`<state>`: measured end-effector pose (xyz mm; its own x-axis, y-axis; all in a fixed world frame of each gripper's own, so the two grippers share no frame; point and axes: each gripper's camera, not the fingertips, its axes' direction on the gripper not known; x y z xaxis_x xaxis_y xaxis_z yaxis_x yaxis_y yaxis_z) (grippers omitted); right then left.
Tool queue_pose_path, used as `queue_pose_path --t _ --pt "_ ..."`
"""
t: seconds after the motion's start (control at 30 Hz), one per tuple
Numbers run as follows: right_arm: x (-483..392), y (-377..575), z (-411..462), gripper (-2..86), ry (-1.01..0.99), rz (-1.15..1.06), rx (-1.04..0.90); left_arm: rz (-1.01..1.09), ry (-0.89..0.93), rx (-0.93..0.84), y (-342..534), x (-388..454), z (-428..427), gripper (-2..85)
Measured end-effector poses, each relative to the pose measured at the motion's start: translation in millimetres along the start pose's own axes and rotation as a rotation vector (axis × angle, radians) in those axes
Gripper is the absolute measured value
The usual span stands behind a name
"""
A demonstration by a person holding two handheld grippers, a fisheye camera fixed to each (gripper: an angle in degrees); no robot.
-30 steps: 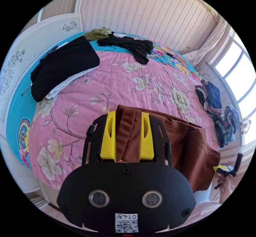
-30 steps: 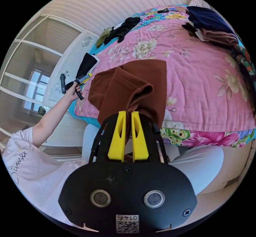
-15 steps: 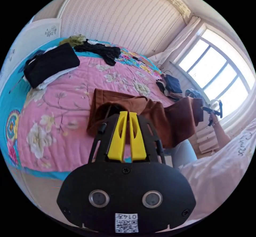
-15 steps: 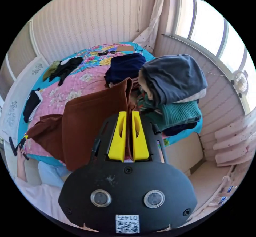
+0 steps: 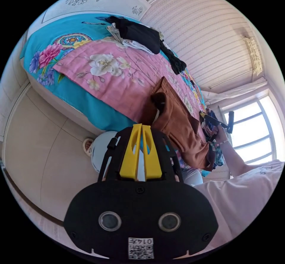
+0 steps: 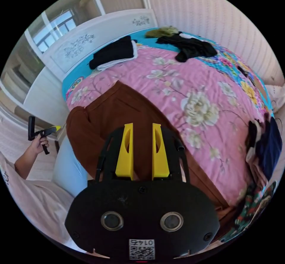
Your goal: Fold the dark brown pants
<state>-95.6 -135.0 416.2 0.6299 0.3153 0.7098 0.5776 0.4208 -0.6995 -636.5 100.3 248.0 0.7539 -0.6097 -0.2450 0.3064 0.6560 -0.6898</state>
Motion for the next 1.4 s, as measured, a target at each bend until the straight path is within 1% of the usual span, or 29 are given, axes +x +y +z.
queue_pose_path --t 0.07,0.17,0.27,0.3,0.37,0.43,0.47,0.53,0.57,0.6,0.67,0.7,0.77,0.83,0.87,0.9,0.93,1.0,1.03,1.07,1.1,1.13,1.2,1.23,1.3,1.4 --pt "-27.7 -23.3 26.3 10.3 -0.021 -0.104 -0.07 0.04 0.009 0.023 0.2 5.6 -9.7 1.3" --pt "-59.9 -51.9 56.6 11.2 0.022 -0.23 -0.124 0.124 -0.004 0.035 -4.4 20.2 -5.8 7.0" --pt "-63.0 -78.7 74.9 13.7 0.08 -0.237 -0.17 0.136 0.008 0.034 -11.4 23.8 17.6 10.7" --pt "-58.1 -88.6 77.8 15.7 0.101 -0.229 -0.182 0.134 0.043 0.007 -14.5 24.0 28.3 11.5" --pt "-47.1 -103.5 78.3 17.2 0.123 -0.216 -0.209 0.143 0.055 -0.051 -16.1 24.8 45.8 11.9" --pt "-33.8 -118.8 78.0 17.9 0.161 -0.202 -0.221 0.19 -0.01 -0.133 -13.3 26.4 59.5 11.0" --pt "-24.2 -129.5 80.2 18.0 0.18 -0.186 -0.234 0.218 -0.029 -0.208 -11.2 25.8 62.9 9.4" --pt "-9.7 -145.7 87.2 18.1 0.182 -0.142 -0.258 0.254 -0.032 -0.28 -4.3 24.3 58.0 8.0" --pt "-2.0 -155.4 93.8 18.2 0.175 -0.118 -0.269 0.313 -0.061 -0.311 3.3 26.5 51.1 6.1" --pt "3.0 -163.2 101.7 18.2 0.174 -0.112 -0.271 0.373 -0.145 -0.346 11.7 28.6 43.9 3.6" --pt "7.3 -171.7 116.6 17.8 0.174 -0.114 -0.302 0.401 -0.206 -0.396 21.8 24.9 37.9 0.3" --pt "8.7 -174.4 127.6 16.6 0.148 -0.116 -0.347 0.374 -0.17 -0.35 24.8 20.2 30.7 -0.2" --pt "12.2 -175.4 132.9 14.4 0.1 -0.076 -0.361 0.295 -0.123 -0.323 23.5 13.2 23.4 -0.2" --pt "14.6 -174.4 129.6 10.3 0.049 -0.053 -0.361 0.26 -0.109 -0.208 21.9 11.8 14.5 0.6" --pt "15.3 -172.3 127.4 6.7 0.007 -0.044 -0.386 0.301 -0.09 -0.146 21.3 15.9 13.9 5.4" --pt "14.2 -169.1 122.0 2.9 0.015 -0.053 -0.401 0.34 -0.072 -0.129 19.2 21.2 20.4 9.1" --pt "12.8 -166.8 117.1 2.5 0.009 -0.066 -0.386 0.355 -0.06 -0.143 17.5 24.0 26.1 10.4" --pt "7.9 -155.9 91.2 1.2 -0.014 -0.085 -0.325 0.353 -0.001 -0.274 10.5 31.1 59.2 11.4" --pt "7.4 -152.5 81.7 0.9 -0.022 -0.083 -0.296 0.348 -0.012 -0.341 8.8 32.5 68.8 9.4" --pt "7.9 -144.7 60.0 0.6 -0.041 -0.069 -0.232 0.319 -0.076 -0.441 6.1 33.3 83.0 5.3" --pt "10.3 -135.3 35.4 0.2 -0.071 -0.052 -0.161 0.344 -0.054 -0.461 5.1 36.8 85.9 3.2" --pt "12.0 -130.3 22.2 0.1 -0.086 -0.043 -0.123 0.348 -0.049 -0.447 4.3 38.9 83.9 2.1" --pt "18.8 -111.0 -32.5 -0.3 -0.127 -0.032 0.006 0.419 -0.036 -0.385 1.7 56.9 64.9 0.6" --pt "19.6 -106.8 -45.5 -0.3 -0.129 -0.039 0.029 0.448 -0.041 -0.356 1.4 63.9 57.2 0.3" --pt "18.6 -96.4 -93.8 -0.5 -0.055 -0.092 0.086 0.545 -0.025 -0.235 -1.7 92.9 22.2 -0.2" --pt "20.7 -103.9 -146.2 -0.6 -0.012 -0.133 0.14 0.582 0.07 -0.106 -13.0 114.7 -20.8 -0.5"
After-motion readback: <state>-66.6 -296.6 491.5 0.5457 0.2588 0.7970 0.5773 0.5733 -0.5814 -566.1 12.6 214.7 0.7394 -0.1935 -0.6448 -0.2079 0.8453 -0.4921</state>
